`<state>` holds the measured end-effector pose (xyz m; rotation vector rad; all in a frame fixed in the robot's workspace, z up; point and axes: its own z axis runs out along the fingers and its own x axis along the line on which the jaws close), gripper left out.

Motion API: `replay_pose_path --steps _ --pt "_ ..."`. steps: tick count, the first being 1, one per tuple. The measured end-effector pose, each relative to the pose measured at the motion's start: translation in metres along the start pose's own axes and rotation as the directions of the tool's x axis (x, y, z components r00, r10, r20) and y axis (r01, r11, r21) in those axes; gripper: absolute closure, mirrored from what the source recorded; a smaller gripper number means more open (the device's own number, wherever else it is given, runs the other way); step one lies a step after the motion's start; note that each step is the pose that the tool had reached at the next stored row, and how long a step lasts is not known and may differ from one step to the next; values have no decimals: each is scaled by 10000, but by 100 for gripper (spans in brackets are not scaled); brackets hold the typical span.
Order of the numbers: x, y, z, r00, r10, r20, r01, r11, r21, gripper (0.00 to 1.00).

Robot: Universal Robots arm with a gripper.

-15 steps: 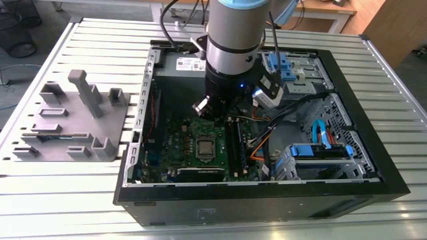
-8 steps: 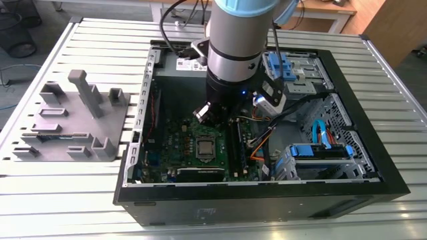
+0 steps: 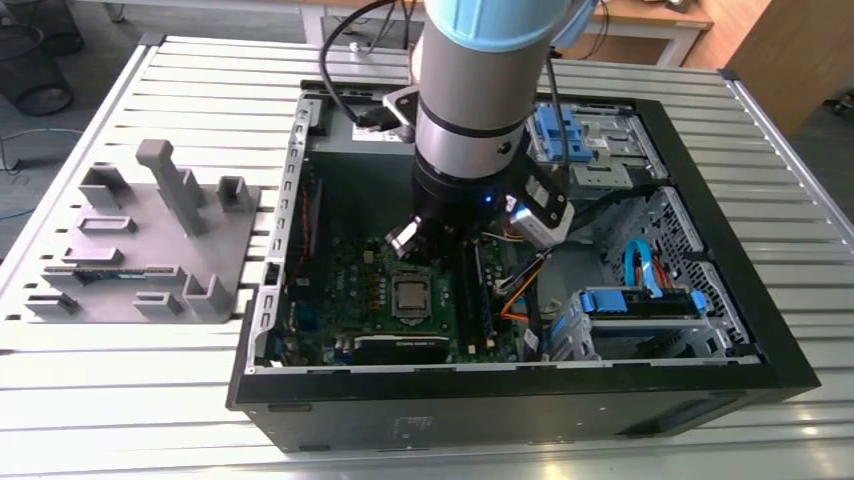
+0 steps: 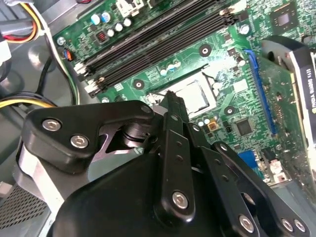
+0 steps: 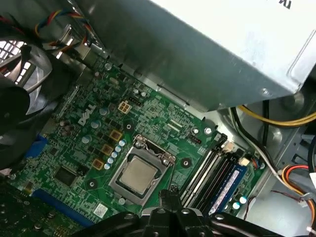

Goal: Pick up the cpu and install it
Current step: 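Install the first cpu locking lever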

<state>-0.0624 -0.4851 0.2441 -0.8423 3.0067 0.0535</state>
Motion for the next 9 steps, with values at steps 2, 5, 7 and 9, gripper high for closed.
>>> replay_pose_path --steps 2,5,7,9 --pt "10 -17 11 10000 45 1 -45 10000 1 89" --pt "22 -36 31 9999 159 4 -159 9999 5 89" --pt "28 -45 44 9997 244 8 -244 9997 5 89" --pt "27 -47 49 9996 284 5 -284 9996 13 89"
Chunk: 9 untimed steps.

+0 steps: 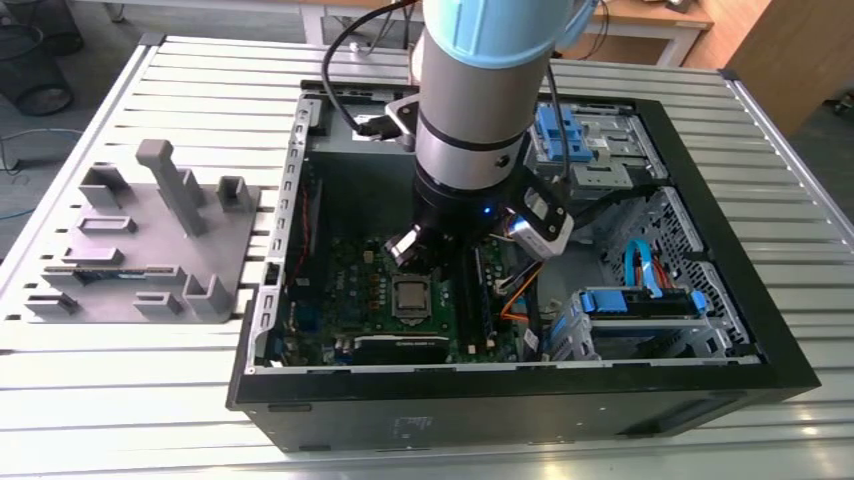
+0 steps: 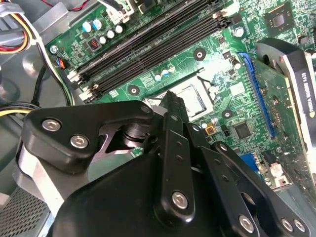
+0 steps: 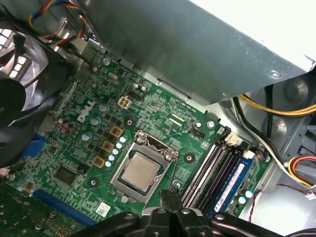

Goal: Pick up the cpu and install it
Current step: 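Install the first cpu locking lever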

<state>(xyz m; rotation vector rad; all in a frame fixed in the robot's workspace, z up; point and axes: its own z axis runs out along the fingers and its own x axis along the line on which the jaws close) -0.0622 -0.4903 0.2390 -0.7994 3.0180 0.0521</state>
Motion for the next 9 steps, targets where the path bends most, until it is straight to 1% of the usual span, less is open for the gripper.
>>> replay_pose_path --steps 5,9 --pt "0 -1 11 10000 41 2 -41 10000 1 89" --pt "0 -3 51 9994 339 3 -339 9994 22 89"
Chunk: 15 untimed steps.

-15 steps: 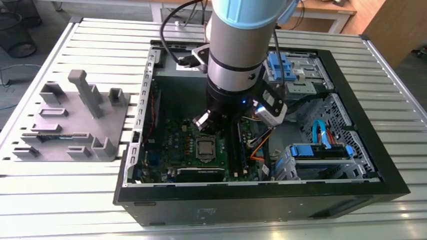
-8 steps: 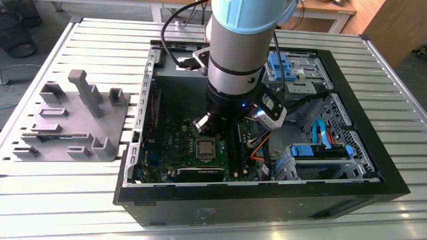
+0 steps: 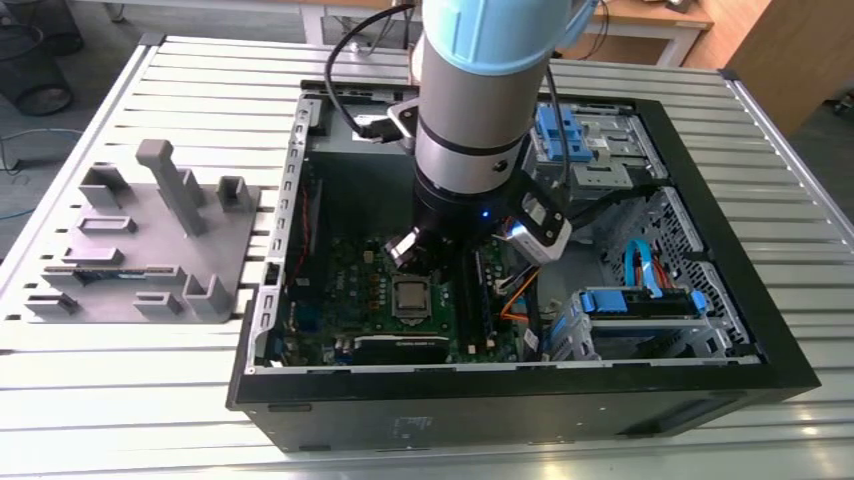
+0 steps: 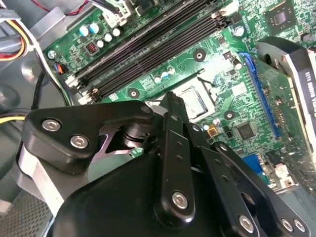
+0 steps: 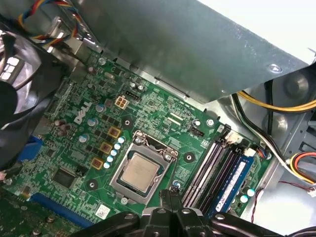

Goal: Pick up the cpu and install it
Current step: 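Install the first cpu locking lever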

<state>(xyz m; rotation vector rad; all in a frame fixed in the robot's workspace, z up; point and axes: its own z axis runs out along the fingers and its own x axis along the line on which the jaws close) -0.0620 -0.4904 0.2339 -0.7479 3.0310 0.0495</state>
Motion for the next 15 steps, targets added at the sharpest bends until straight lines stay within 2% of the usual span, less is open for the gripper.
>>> replay_pose_path --steps 4,15 --pt "1 0 29 9997 235 -18 -235 9997 52 89" --pt "3 5 162 9976 686 -17 -686 9976 88 89"
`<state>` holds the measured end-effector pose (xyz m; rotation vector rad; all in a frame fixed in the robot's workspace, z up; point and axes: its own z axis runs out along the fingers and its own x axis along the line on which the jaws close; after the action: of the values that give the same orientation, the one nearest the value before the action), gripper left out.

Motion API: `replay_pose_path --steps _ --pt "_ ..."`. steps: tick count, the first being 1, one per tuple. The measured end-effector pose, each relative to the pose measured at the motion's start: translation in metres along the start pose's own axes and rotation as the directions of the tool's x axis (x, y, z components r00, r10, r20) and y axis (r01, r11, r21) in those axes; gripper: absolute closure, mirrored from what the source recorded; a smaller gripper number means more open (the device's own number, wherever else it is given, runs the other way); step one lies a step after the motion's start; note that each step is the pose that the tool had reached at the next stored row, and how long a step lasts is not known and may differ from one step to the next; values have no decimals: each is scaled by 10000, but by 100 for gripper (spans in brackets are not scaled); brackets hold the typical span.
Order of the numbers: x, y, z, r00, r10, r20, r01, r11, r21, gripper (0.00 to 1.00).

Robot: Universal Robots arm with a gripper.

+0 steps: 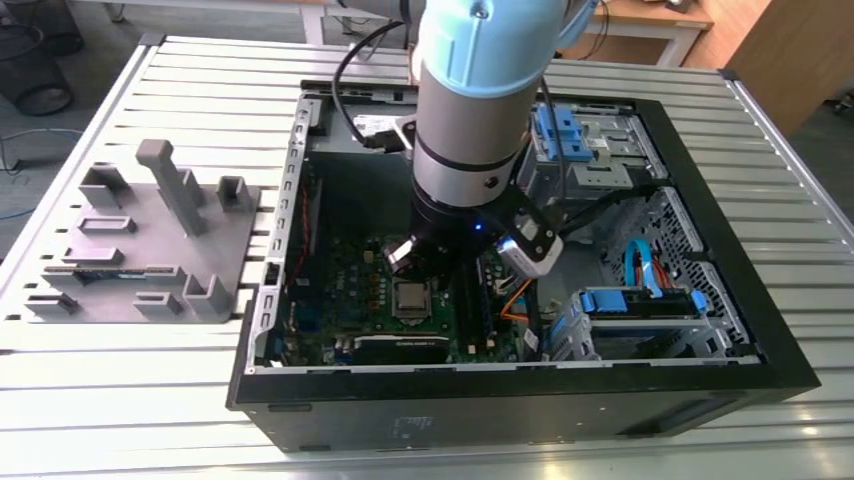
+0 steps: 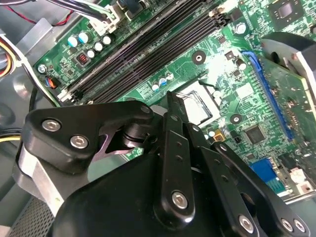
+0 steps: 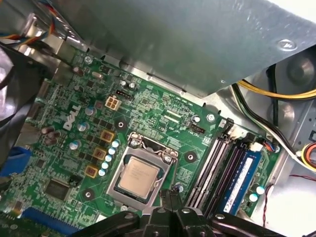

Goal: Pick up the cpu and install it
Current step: 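Install the first cpu locking lever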

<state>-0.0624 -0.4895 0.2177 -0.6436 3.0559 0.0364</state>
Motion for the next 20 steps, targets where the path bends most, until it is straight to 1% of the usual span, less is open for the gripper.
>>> replay_pose_path --steps 8,20 --pt "-16 36 52 9999 108 3 -108 9999 1 89" --pt "-14 35 131 9997 232 4 -232 9997 6 89"
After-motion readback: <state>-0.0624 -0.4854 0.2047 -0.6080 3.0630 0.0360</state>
